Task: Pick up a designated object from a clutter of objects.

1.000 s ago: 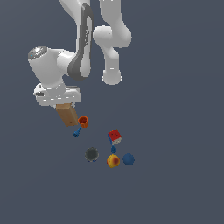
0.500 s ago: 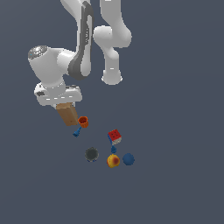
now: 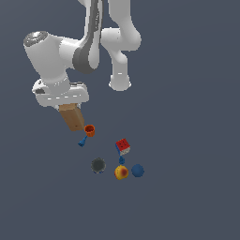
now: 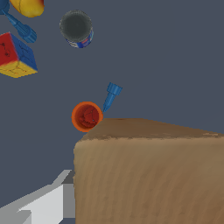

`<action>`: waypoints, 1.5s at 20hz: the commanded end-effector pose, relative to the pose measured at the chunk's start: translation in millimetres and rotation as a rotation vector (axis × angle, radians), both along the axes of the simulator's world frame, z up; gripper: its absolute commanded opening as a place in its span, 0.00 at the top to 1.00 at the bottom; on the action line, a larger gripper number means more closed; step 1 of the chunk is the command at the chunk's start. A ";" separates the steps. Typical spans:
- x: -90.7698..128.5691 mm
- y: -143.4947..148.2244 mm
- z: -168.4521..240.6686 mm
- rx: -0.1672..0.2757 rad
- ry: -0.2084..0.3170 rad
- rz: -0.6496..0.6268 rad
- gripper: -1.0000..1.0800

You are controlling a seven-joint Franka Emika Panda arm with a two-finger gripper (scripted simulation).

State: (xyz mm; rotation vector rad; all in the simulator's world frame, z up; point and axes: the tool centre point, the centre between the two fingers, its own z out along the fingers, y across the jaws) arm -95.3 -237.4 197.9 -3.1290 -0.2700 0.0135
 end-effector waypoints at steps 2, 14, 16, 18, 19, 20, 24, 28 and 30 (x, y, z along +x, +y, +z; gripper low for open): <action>6.7 8.5 33.3 -0.005 -0.008 0.000 1.00; 27.9 47.0 150.4 -0.004 -0.008 0.000 1.00; 31.2 52.2 166.2 -0.003 -0.008 0.001 1.00; 34.3 56.6 179.9 -0.003 -0.008 0.001 1.00; 35.7 58.5 185.9 -0.002 -0.008 0.001 1.00; 37.1 60.4 191.5 -0.002 -0.008 0.001 1.00; 41.5 65.7 208.5 -0.001 -0.009 0.002 1.00; 44.2 68.2 217.3 0.000 -0.009 0.002 1.00; 44.8 68.6 218.8 0.000 -0.009 0.002 1.00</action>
